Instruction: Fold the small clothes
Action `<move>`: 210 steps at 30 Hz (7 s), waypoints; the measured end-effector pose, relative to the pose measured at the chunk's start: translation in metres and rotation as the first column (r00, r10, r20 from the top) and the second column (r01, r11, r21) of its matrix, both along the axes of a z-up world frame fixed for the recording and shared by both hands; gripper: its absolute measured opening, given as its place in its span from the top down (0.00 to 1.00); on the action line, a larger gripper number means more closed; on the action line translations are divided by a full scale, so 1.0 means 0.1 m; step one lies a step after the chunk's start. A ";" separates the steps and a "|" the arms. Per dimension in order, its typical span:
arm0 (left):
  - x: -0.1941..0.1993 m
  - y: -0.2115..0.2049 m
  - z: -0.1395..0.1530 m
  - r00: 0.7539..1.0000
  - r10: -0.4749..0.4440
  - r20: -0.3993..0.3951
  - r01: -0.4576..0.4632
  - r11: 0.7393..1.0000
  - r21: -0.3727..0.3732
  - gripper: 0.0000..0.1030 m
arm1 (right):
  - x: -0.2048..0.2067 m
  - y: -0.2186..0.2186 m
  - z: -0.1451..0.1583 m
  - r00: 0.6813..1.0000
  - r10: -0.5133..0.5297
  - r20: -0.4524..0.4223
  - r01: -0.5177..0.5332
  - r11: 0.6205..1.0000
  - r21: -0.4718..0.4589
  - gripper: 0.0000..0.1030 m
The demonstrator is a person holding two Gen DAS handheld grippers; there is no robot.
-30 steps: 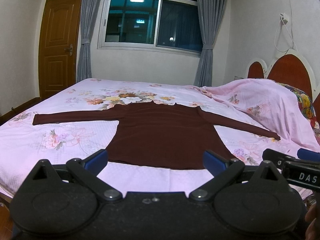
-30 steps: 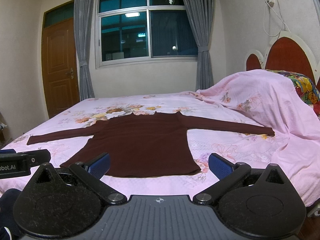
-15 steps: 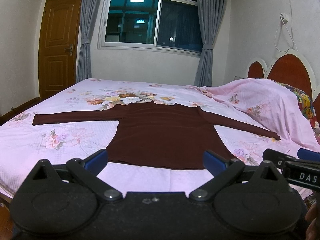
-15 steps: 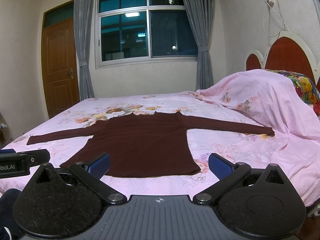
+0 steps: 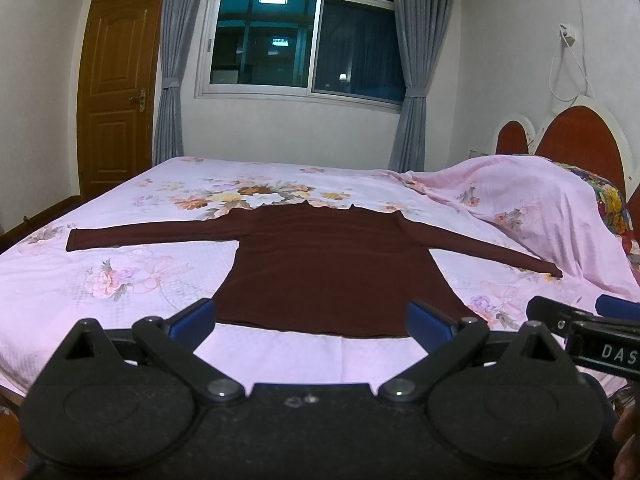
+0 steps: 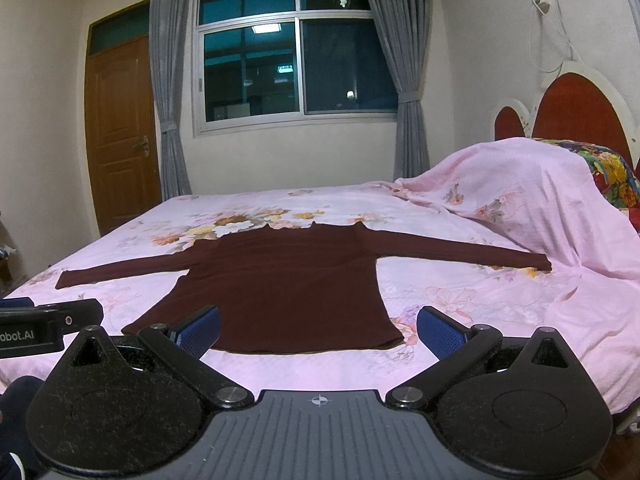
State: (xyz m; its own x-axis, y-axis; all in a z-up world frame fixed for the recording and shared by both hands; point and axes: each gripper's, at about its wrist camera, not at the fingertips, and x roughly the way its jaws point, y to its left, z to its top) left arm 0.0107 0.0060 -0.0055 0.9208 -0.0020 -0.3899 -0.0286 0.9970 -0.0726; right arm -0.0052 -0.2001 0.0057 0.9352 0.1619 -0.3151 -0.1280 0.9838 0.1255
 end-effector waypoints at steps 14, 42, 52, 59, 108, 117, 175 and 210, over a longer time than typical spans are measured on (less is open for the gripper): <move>1.49 1.09 -0.14 0.985 0.101 -0.144 -0.108 0.993 -0.045 0.01 | 1.53 0.51 0.30 0.960 0.278 0.037 -0.278 0.960 0.020 0.00; 3.12 4.66 -1.59 0.832 0.511 -0.215 -0.514 0.566 -0.644 0.05 | 4.00 -0.05 -0.55 0.987 -0.141 -0.082 0.133 0.986 -0.099 0.00; 3.11 4.87 -1.63 0.855 0.506 -0.116 -0.404 0.508 -0.761 0.07 | 4.06 -0.20 -0.56 0.982 -0.171 -0.084 0.160 0.979 -0.127 0.00; 3.29 5.04 -1.83 0.886 0.417 -0.205 -0.401 0.462 -0.791 0.98 | 4.08 -0.36 -0.61 0.973 -0.207 -0.099 0.197 0.975 -0.104 0.00; 5.78 -0.52 -0.95 0.905 -0.411 -0.108 0.416 0.909 0.027 0.98 | 3.66 -3.10 -1.12 0.823 -0.533 -0.195 0.543 0.840 -0.002 0.00; 5.87 -0.90 -0.99 0.878 -0.456 -0.144 0.467 0.882 0.056 0.98 | 3.55 -3.26 -1.23 0.805 -0.553 -0.213 0.571 0.821 0.024 0.00; 4.95 1.65 -1.50 0.926 0.194 -0.324 -0.201 0.980 0.013 0.37 | 3.57 -2.90 -0.93 0.828 -0.528 -0.188 0.546 0.836 0.058 0.00; 5.18 1.50 -1.24 0.973 0.014 -0.231 -0.049 0.988 -0.145 0.39 | 3.93 -3.25 -1.15 0.812 -0.533 -0.237 0.575 0.801 0.166 0.00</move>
